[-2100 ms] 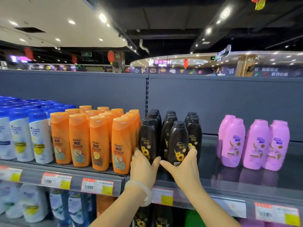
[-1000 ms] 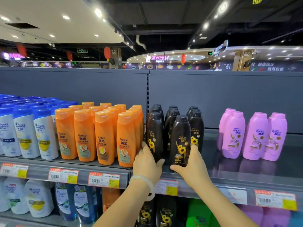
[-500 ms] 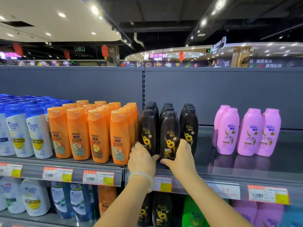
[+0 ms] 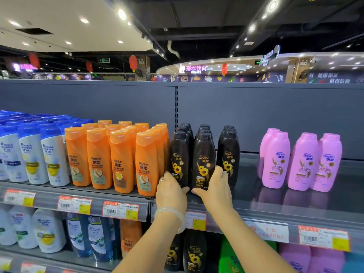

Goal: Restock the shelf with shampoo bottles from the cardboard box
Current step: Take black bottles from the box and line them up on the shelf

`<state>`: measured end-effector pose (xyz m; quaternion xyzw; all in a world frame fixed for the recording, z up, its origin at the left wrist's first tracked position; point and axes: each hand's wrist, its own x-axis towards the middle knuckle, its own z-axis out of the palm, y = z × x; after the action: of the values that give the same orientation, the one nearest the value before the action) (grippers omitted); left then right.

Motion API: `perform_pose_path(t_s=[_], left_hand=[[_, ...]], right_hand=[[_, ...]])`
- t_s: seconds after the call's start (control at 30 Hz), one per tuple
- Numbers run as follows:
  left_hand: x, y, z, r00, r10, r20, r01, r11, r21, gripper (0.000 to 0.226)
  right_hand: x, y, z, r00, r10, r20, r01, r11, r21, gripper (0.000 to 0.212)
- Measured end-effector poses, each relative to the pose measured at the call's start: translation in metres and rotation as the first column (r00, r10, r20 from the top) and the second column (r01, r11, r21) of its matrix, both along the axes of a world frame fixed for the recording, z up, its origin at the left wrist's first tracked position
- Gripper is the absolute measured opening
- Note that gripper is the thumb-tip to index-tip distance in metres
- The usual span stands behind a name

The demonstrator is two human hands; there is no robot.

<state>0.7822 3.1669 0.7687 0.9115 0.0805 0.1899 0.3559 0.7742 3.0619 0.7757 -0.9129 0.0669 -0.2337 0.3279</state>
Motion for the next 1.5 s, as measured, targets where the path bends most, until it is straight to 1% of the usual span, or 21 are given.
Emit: perform_pose_path(t_s=[0.2, 0.33, 0.43, 0.5, 0.57, 0.6, 0.67, 0.73, 0.8, 0.9, 0.97, 1.03, 1.13, 1.23, 1.37, 1.43, 1.5], left_hand=[[0.001, -0.002, 0.002, 1.000, 0.004, 0.005, -0.004, 1.000, 0.004, 0.062], [-0.004, -0.002, 0.002, 0.999, -0.014, 0.048, 0.014, 1.000, -0.012, 0.058], [-0.015, -0.001, -0.003, 0.990, -0.043, 0.137, 0.047, 0.998, -0.030, 0.062], [-0.028, 0.001, -0.008, 0.964, -0.095, 0.248, 0.106, 0.994, -0.030, 0.060], [-0.040, 0.007, -0.014, 0.931, -0.136, 0.338, 0.138, 0.990, 0.018, 0.053], [-0.045, 0.012, -0.019, 0.923, -0.144, 0.358, 0.133, 0.990, 0.055, 0.051], [-0.054, 0.025, -0.027, 0.919, -0.149, 0.364, 0.119, 0.987, 0.106, 0.047], [-0.063, 0.043, -0.036, 0.924, -0.140, 0.355, 0.102, 0.987, 0.125, 0.044], [-0.072, 0.068, -0.045, 0.946, -0.086, 0.311, 0.051, 0.992, 0.119, 0.043], [-0.088, 0.122, -0.062, 0.986, 0.025, 0.167, -0.049, 0.989, 0.136, 0.044], [-0.106, 0.166, -0.075, 0.994, 0.099, 0.053, -0.108, 0.975, 0.194, 0.046], [-0.133, 0.214, -0.090, 0.982, 0.181, -0.059, -0.165, 0.964, 0.206, 0.050], [-0.181, 0.287, -0.115, 0.942, 0.282, -0.181, -0.248, 0.950, 0.190, 0.050], [-0.229, 0.357, -0.138, 0.897, 0.351, -0.270, -0.309, 0.933, 0.186, 0.049], [-0.278, 0.428, -0.165, 0.843, 0.402, -0.358, -0.356, 0.915, 0.189, 0.047], [-0.291, 0.451, -0.183, 0.818, 0.400, -0.413, -0.346, 0.916, 0.201, 0.050], [-0.297, 0.468, -0.204, 0.793, 0.379, -0.477, -0.323, 0.925, 0.198, 0.051]], right_hand=[[0.002, 0.000, -0.001, 1.000, -0.007, 0.003, 0.007, 1.000, 0.027, 0.077], [0.001, -0.004, -0.004, 0.999, 0.002, 0.044, -0.004, 0.999, 0.045, 0.080], [-0.001, -0.006, -0.007, 0.993, -0.007, 0.120, -0.001, 0.998, 0.064, 0.083], [-0.004, -0.009, -0.007, 0.980, 0.002, 0.200, -0.027, 0.992, 0.124, 0.082], [-0.009, -0.012, -0.008, 0.950, 0.037, 0.310, -0.094, 0.981, 0.171, 0.073], [-0.012, -0.011, -0.008, 0.926, 0.062, 0.373, -0.132, 0.977, 0.167, 0.066], [-0.021, -0.006, -0.009, 0.878, 0.118, 0.464, -0.197, 0.973, 0.125, 0.051], [-0.031, 0.010, -0.008, 0.852, 0.194, 0.486, -0.263, 0.962, 0.078, 0.042], [-0.038, 0.035, -0.009, 0.849, 0.288, 0.442, -0.322, 0.947, 0.002, 0.039], [-0.048, 0.084, -0.017, 0.860, 0.416, 0.296, -0.405, 0.909, -0.100, 0.038], [-0.059, 0.122, -0.030, 0.859, 0.487, 0.155, -0.472, 0.873, -0.125, 0.040], [-0.073, 0.167, -0.049, 0.836, 0.547, -0.025, -0.546, 0.828, -0.126, 0.044], [-0.102, 0.242, -0.085, 0.763, 0.612, -0.206, -0.639, 0.763, -0.101, 0.049], [-0.138, 0.319, -0.121, 0.668, 0.660, -0.345, -0.710, 0.704, -0.028, 0.046], [-0.183, 0.405, -0.163, 0.545, 0.714, -0.438, -0.785, 0.619, 0.032, 0.051], [-0.198, 0.435, -0.185, 0.500, 0.721, -0.480, -0.800, 0.597, 0.062, 0.050], [-0.206, 0.456, -0.208, 0.471, 0.709, -0.525, -0.798, 0.596, 0.089, 0.049]])
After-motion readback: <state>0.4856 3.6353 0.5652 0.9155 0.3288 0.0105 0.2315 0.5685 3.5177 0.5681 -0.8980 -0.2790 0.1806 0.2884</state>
